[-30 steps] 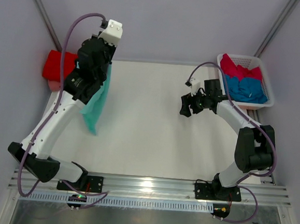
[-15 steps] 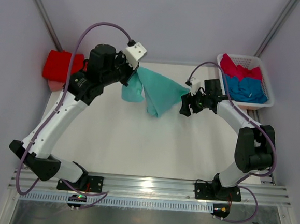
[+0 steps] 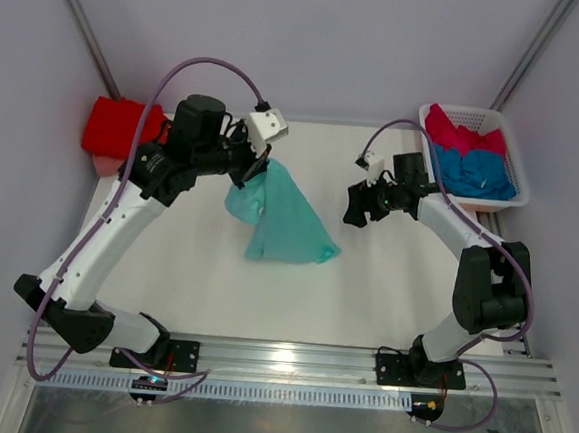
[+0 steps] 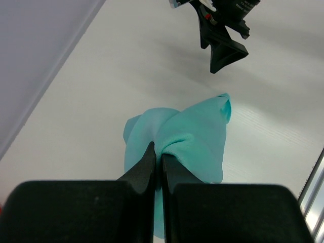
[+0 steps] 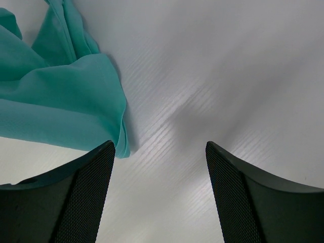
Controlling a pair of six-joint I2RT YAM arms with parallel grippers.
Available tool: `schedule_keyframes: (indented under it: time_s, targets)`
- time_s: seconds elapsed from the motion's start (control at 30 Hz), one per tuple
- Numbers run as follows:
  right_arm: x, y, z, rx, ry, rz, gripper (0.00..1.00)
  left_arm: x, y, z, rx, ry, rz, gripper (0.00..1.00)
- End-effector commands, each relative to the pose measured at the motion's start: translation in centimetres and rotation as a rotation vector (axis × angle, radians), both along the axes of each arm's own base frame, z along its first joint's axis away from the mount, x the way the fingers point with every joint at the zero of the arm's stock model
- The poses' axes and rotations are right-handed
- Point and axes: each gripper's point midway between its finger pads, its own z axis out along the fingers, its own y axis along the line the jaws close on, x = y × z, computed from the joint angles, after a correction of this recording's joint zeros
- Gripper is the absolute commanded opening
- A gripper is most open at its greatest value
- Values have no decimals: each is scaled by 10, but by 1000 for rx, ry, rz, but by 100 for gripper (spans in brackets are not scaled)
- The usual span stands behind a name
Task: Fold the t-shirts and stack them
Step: Flatten the tshirt out
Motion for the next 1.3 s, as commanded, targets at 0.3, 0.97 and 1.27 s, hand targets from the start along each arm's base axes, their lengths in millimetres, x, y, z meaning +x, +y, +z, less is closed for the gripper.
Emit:
schedule_keyframes:
  time_s: [0.3,0.97,1.27]
  targets:
    - [-32,59,48,129,-22,269,77,23,-7,-50,43,69,111,0]
    - [-26,51,41,15,-59,223,77,-75,-29,-194,428,470,-332,81]
    - [-18,51,55,13,-91,201,77,-33,2,-211,513,229,-114,99]
